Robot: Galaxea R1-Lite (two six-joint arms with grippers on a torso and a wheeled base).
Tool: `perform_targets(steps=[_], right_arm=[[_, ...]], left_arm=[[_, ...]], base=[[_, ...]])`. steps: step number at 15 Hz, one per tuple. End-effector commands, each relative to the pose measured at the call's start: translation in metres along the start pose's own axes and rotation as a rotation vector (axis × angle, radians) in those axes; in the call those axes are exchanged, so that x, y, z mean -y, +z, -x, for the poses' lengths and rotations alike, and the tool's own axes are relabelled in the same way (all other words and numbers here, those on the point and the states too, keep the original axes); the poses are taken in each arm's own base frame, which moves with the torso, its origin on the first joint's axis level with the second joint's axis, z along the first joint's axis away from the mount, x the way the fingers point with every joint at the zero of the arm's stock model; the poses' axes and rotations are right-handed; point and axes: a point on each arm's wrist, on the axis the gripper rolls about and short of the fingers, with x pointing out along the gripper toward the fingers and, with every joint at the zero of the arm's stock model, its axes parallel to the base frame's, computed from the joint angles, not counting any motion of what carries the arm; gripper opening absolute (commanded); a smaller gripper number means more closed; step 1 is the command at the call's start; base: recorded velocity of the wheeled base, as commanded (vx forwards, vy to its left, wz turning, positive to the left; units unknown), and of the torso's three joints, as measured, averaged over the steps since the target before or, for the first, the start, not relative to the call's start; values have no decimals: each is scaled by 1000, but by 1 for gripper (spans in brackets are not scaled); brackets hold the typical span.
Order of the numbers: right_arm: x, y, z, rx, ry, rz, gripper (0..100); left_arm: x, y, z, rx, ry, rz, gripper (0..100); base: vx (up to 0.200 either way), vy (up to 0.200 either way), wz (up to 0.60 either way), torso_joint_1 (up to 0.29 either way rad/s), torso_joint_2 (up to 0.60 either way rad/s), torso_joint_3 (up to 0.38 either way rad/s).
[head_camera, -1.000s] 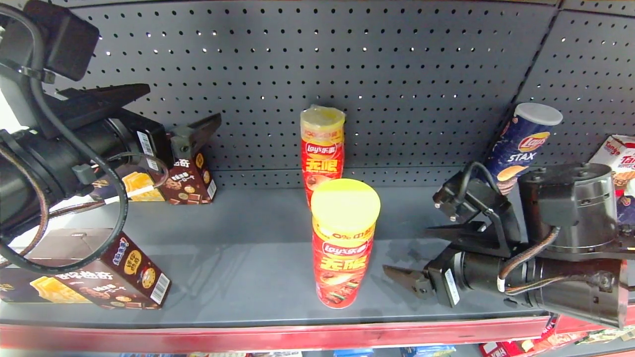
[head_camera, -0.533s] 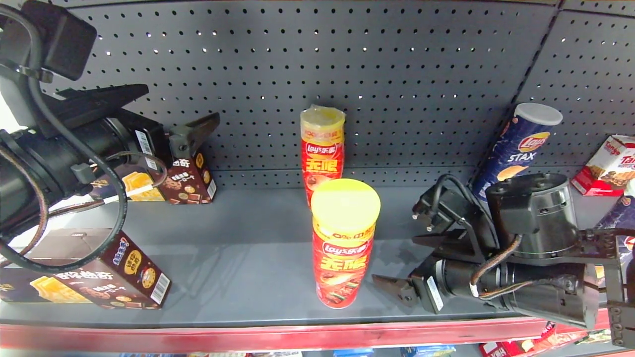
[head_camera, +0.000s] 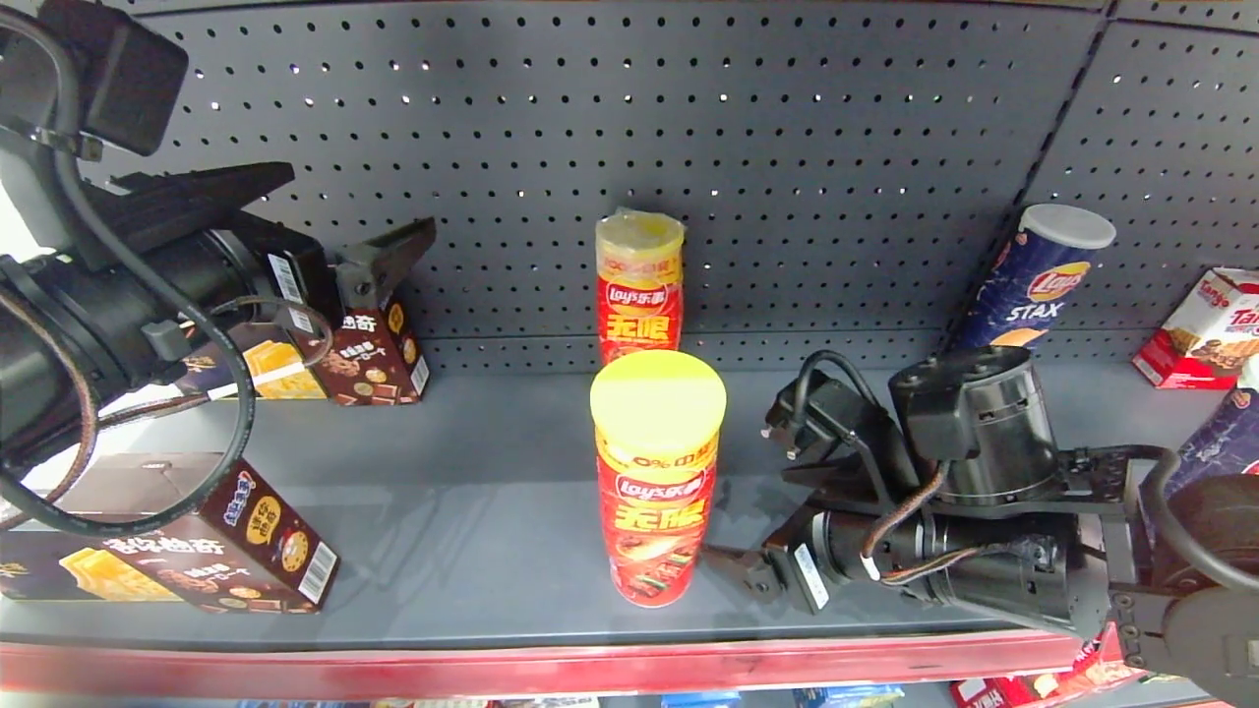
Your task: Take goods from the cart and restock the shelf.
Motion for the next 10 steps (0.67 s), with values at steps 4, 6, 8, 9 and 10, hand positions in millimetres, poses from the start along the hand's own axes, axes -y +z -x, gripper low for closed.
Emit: perform_targets(steps=[4, 6, 8, 9, 10], right_arm=[[-2, -1, -5, -11, 4, 3, 100], [-3, 0, -5, -6, 7, 5, 100], [-2, 2, -3, 6, 4, 3, 100], [0, 3, -1, 11, -6, 0, 100], [0, 4, 1, 15, -8, -1, 100]], left_arm=[[1, -4, 0, -13, -4, -2, 100], [1, -5, 0, -16, -4, -2, 100], [1, -4, 1, -13, -2, -2, 100], [1, -4, 1, -13, -2, -2, 100], [1, -5, 1, -15, -3, -2, 100]], base=[[0, 0, 0, 0, 0, 0], [0, 0, 0, 0, 0, 0], [0, 0, 0, 0, 0, 0], [0, 0, 0, 0, 0, 0], [0, 0, 0, 0, 0, 0]])
